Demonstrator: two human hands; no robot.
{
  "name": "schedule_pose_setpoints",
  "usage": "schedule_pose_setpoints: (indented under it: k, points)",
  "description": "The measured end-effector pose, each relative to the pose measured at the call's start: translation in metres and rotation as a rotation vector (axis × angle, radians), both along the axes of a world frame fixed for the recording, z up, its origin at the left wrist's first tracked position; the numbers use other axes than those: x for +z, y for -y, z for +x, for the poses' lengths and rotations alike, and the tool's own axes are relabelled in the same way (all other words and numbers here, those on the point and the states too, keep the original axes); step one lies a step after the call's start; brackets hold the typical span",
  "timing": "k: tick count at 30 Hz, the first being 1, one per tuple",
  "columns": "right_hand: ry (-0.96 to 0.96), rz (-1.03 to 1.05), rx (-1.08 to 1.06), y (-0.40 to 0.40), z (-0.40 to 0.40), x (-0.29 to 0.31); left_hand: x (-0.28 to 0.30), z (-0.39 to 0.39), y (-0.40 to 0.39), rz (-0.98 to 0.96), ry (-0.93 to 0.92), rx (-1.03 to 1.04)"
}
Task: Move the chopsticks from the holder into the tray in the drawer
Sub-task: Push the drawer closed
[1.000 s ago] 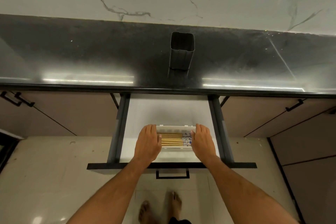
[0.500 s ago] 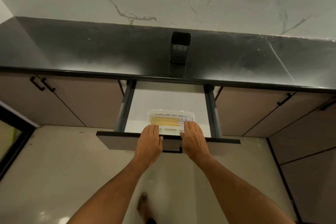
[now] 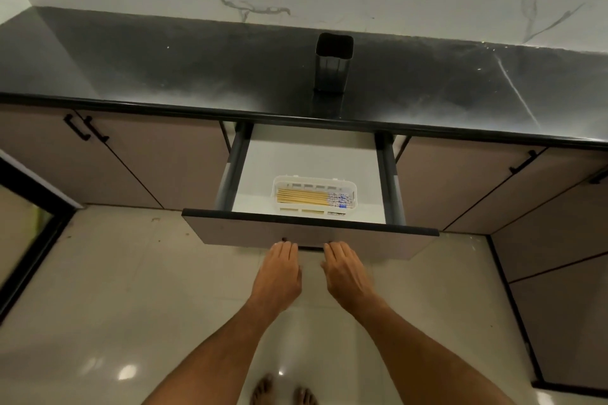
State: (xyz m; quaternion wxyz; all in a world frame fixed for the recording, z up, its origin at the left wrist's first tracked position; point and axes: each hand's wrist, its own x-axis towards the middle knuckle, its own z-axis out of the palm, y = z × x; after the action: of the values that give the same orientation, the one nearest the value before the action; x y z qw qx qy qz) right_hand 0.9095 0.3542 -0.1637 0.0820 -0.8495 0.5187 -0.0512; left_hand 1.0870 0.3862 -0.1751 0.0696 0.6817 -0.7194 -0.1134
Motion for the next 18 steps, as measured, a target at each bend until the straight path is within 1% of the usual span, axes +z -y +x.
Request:
schedule_pose_setpoints:
  k: [6, 10, 14, 16, 17, 18]
  points:
    - [-0.057, 0.101, 0.040, 0.019, 0.024, -0.024, -0.028, 0.001, 0.023, 0.063, 0.043, -0.087]
    - [-0.119, 0.194, 0.026, 0.036, 0.033, -0.038, -0.046, 0.004, 0.042, 0.196, -0.016, -0.125]
    - [-0.203, 0.311, 0.018, 0.053, 0.043, -0.047, -0.063, 0.011, 0.060, 0.270, 0.034, -0.206]
    - [-0.257, 0.350, -0.001, 0.061, 0.047, -0.051, -0.066, 0.008, 0.071, 0.347, -0.016, -0.247]
    - [-0.275, 0.358, -0.009, 0.065, 0.049, -0.053, -0.069, 0.006, 0.078, 0.324, 0.023, -0.306]
    - [-0.286, 0.359, -0.014, 0.068, 0.050, -0.056, -0.070, 0.004, 0.083, 0.320, 0.045, -0.322]
